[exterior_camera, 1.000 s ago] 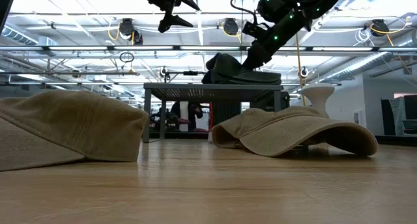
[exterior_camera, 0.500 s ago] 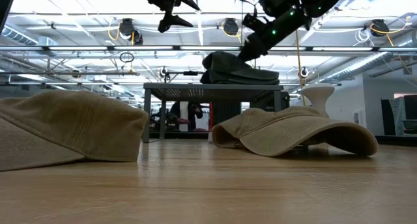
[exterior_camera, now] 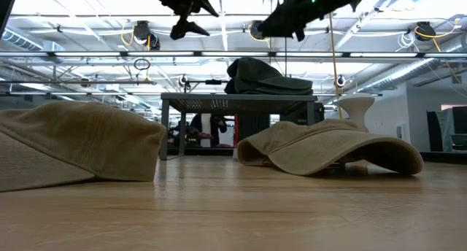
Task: Pick & Place hat
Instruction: Put the right brown cap on the shelf
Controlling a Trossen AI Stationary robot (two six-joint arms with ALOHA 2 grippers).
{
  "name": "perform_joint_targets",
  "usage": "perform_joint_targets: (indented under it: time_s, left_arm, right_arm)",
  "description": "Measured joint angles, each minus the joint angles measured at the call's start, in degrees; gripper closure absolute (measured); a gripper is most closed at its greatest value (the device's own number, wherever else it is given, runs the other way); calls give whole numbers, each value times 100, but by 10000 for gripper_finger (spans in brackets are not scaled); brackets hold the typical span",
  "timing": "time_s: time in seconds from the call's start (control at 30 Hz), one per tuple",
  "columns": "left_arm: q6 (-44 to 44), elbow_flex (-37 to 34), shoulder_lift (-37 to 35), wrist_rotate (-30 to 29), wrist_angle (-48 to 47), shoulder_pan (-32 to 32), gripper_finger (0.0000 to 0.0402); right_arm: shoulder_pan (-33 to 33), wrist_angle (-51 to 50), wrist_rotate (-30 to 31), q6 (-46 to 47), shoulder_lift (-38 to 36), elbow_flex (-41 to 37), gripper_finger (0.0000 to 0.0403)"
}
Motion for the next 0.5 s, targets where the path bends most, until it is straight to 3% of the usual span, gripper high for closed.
perform_joint_targets:
  time_s: [0.27,0.5]
  left_arm:
    - [489,-1,0,-221,-1396,-270,135]
    - [526,0,2,-564,-2094,-543,135]
  right_arm:
    - [749,-839,-295,1215,-559,4,236]
    - [1613,-2408,-279,1866,-906,4,236]
